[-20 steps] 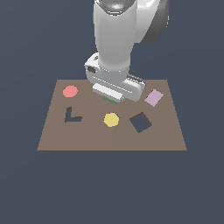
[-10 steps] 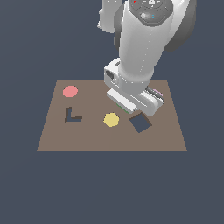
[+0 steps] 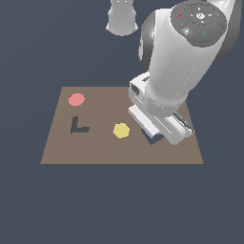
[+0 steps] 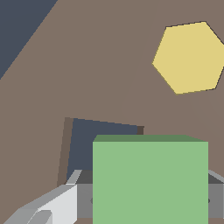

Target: Insert a designated object into the corresponding slot on a board.

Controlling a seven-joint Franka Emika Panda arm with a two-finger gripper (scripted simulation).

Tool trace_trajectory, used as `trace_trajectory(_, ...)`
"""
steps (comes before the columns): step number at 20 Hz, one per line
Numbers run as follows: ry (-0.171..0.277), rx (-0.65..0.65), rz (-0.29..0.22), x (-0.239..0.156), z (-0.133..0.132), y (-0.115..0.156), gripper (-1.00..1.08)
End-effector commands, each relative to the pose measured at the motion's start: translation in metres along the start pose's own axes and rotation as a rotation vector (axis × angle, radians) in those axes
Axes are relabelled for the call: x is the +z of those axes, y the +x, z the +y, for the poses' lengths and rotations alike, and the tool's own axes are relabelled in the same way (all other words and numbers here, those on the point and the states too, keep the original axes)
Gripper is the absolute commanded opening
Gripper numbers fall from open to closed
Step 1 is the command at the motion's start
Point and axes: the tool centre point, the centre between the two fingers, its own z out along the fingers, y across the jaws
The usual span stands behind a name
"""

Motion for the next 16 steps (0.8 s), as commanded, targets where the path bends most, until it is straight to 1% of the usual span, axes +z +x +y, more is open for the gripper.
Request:
trace_trajectory(1,0.000,0.041,0.000,-0.001,-0.010,0.002,-1.00)
trace_trajectory(8,0.000,0.105,0.000,-0.001,-0.027,0.006,-1.00)
trace_trajectory(16,-0.001,0.115,0.000,0.000,-0.029,0.007,-1.00)
